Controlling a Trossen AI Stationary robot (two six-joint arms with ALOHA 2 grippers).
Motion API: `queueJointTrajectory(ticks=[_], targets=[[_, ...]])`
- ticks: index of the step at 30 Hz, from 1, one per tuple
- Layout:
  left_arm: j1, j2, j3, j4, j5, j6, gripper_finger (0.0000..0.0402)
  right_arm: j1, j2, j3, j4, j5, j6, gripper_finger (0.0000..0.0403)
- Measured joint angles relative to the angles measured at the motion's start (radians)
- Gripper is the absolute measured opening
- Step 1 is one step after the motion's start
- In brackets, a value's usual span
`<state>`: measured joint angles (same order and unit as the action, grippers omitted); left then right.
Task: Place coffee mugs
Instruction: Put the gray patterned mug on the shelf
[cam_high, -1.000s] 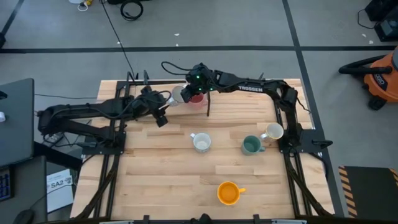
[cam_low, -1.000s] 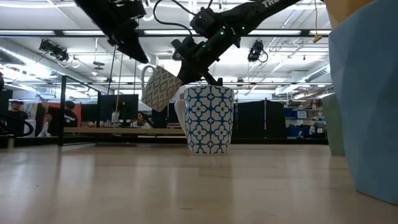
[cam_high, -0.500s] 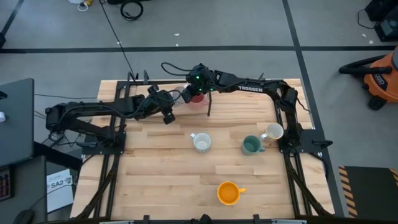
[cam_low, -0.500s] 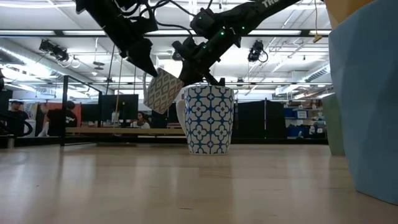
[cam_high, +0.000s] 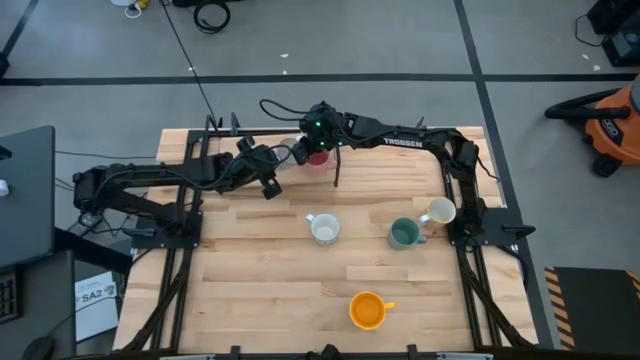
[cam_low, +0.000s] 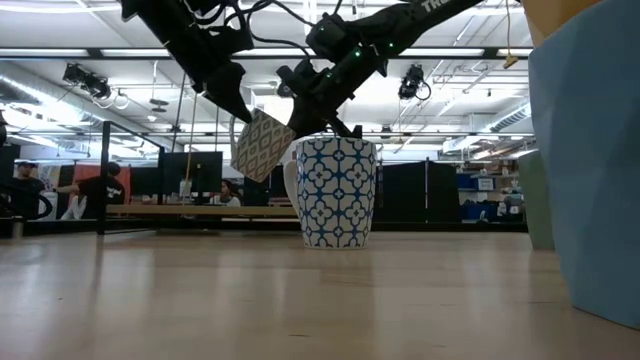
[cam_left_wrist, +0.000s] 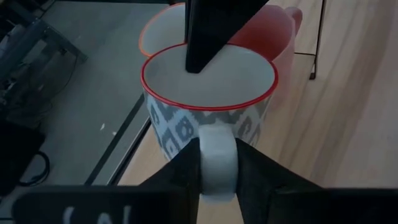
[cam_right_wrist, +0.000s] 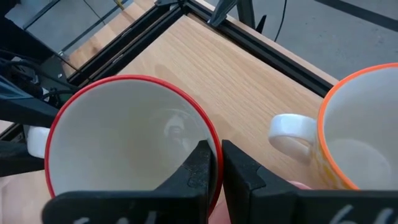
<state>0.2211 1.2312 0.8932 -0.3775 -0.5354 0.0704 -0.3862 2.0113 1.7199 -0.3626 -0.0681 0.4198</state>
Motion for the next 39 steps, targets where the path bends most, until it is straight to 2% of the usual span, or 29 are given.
queueJointTrajectory(ticks=[16, 23, 35, 39], targets=[[0.0, 0.0, 0.0, -0.002, -0.001, -0.007, 0.0077, 0.0, 0.0, -0.001, 0.011, -0.002, -0.004, 0.0042], [0.0, 0.0, 0.0, -0.017, 0.004, -0.097, 0.0077, 0.0, 0.0, -0.001, 0.015, -0.007, -0.002, 0.0046], [0.0, 0.0, -0.002, -0.066, 0.0, -0.15, 0.0076, 0.0, -0.001, -0.001, 0.056, -0.033, -0.029, 0.012], [0.001, 0.001, -0.002, -0.096, 0.004, -0.199, 0.0076, -0.011, -0.019, -0.001, 0.079, -0.042, -0.03, 0.013]])
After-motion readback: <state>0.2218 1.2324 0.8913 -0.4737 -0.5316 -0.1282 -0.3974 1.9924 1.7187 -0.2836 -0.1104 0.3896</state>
